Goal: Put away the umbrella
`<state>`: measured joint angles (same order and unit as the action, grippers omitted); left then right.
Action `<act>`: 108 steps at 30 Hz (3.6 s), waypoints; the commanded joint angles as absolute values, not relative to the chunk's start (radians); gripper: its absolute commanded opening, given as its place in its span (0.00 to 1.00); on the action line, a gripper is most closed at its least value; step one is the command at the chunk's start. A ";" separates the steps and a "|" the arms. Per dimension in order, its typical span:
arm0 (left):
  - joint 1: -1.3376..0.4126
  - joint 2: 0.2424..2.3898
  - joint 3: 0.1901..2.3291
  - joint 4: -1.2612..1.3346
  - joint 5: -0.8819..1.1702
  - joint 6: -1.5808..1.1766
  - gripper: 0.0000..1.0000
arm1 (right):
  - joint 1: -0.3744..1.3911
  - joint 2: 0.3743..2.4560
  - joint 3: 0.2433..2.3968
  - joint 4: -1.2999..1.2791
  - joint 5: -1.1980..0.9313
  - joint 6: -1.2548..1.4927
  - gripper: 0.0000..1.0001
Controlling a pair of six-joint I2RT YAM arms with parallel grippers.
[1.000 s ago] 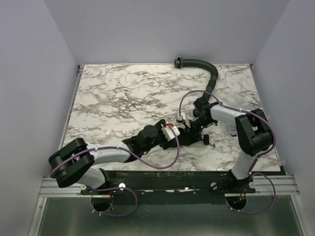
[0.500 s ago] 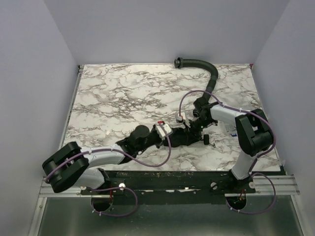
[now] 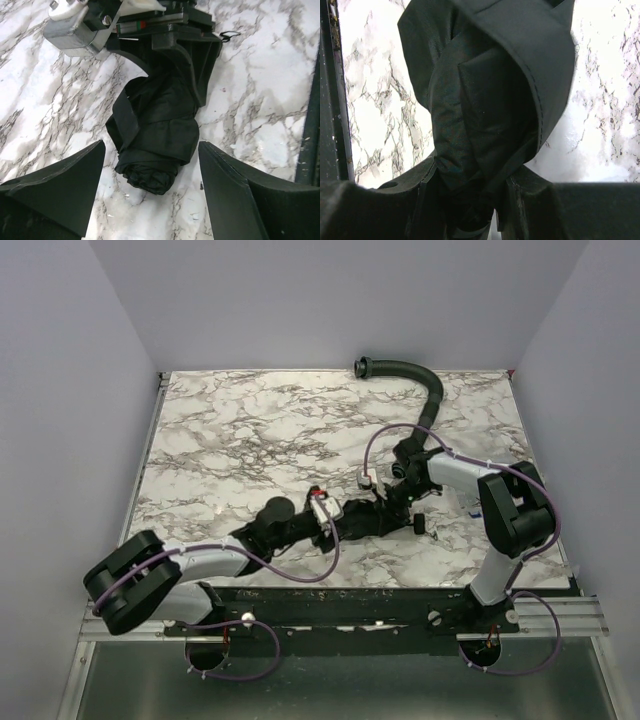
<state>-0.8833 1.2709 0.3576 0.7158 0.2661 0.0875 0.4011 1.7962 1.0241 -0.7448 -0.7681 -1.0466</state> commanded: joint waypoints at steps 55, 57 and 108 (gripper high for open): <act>-0.720 1.593 0.694 0.411 0.399 0.294 0.59 | 0.433 1.902 0.977 -0.706 -0.597 -1.042 0.05; -0.726 1.615 0.711 0.398 0.375 0.308 0.54 | 0.434 1.904 0.979 -0.706 -0.597 -1.042 0.05; -0.951 1.538 1.047 -0.383 0.116 0.041 0.00 | 0.416 1.986 1.108 -0.584 -0.549 -0.634 0.00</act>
<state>-0.9409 1.5414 1.0813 -0.3454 0.1299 0.0589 0.4332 1.8786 1.1168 -0.6296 -0.7685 -0.6605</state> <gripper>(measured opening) 0.010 0.382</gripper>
